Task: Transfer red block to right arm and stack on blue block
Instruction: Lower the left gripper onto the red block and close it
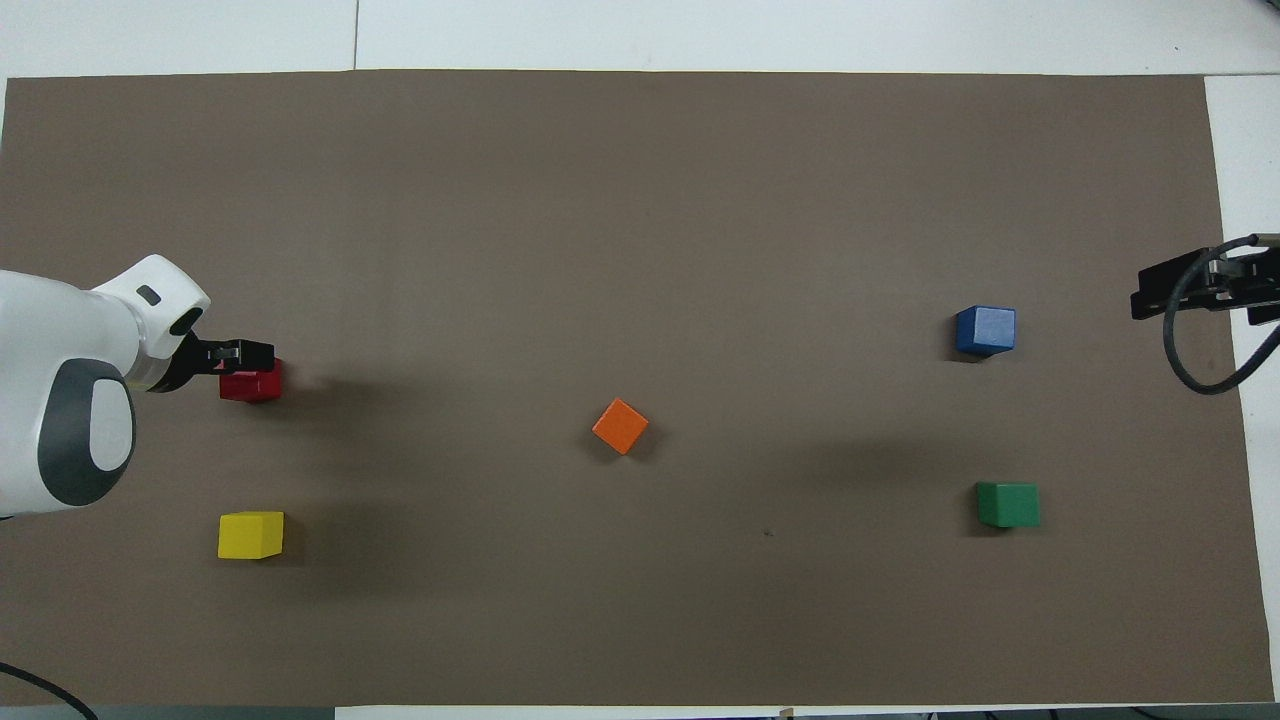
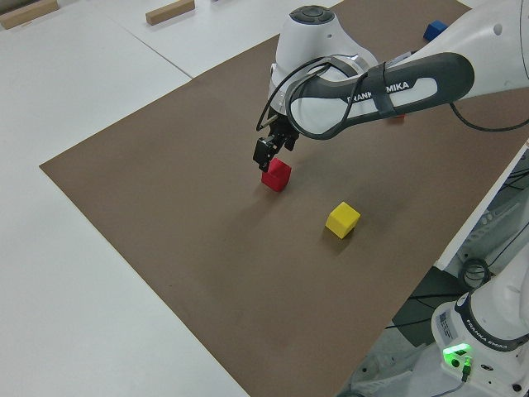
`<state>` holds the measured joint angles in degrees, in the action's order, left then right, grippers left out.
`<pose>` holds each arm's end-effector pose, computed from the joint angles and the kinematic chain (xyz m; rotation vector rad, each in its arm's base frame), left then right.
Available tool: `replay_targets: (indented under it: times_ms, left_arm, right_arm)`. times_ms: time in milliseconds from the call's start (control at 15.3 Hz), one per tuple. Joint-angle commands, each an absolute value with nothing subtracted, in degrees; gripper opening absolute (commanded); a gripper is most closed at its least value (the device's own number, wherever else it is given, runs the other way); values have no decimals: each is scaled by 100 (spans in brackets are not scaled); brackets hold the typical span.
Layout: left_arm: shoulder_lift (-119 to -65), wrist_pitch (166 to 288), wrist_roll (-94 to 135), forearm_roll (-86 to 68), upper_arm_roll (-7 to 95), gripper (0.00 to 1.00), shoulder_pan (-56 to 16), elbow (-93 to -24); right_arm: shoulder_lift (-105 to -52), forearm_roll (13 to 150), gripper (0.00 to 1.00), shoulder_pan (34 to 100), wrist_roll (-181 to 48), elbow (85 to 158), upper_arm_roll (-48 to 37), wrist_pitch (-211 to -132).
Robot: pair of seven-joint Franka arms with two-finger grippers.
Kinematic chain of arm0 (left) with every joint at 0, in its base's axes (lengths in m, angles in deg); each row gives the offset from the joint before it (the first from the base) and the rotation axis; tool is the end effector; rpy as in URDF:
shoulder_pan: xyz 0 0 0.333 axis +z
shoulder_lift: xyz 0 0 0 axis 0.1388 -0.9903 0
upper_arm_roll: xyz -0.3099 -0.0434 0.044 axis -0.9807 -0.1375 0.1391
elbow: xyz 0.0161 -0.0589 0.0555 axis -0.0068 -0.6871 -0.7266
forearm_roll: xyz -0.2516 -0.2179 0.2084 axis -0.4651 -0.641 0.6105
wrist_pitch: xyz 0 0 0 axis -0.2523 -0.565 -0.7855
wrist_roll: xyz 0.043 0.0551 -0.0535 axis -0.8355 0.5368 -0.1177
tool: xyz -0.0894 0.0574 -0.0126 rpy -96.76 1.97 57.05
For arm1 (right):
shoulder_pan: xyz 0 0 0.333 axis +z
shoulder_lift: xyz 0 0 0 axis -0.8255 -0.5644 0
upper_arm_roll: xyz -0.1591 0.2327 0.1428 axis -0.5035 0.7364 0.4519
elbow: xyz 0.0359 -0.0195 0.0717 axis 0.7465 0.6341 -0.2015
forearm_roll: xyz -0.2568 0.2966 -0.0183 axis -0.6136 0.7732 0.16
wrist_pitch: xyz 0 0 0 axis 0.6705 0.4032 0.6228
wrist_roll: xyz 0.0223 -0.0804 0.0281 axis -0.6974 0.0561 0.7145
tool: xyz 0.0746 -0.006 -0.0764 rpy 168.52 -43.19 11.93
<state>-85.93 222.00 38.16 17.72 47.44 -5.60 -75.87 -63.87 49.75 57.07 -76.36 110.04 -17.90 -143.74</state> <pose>0.5410 0.0252 0.3516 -3.1175 0.0240 -0.0736 0.5550 -0.0349 0.6007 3.1175 -0.1330 -0.0853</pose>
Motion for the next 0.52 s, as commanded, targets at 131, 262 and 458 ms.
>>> replay_targets:
  times_ms: [131, 262, 458]
  left_arm:
    - [-8692, 22607, 3802, 1727, 4799, 100, -552, -7854]
    - [-8797, 22703, 3793, 1727, 4799, 100, -561, -7863]
    - [-8833, 22739, 3723, 1727, 4799, 100, -561, -7854]
  right_arm:
    - [-6103, 4993, 100, 5722, -7653, 11527, -1780, -14774]
    - [-5988, 4993, 100, 5731, -7653, 11773, -1780, -15003]
    - [-5970, 5211, 100, 5722, -7566, 11871, -1763, -15022]
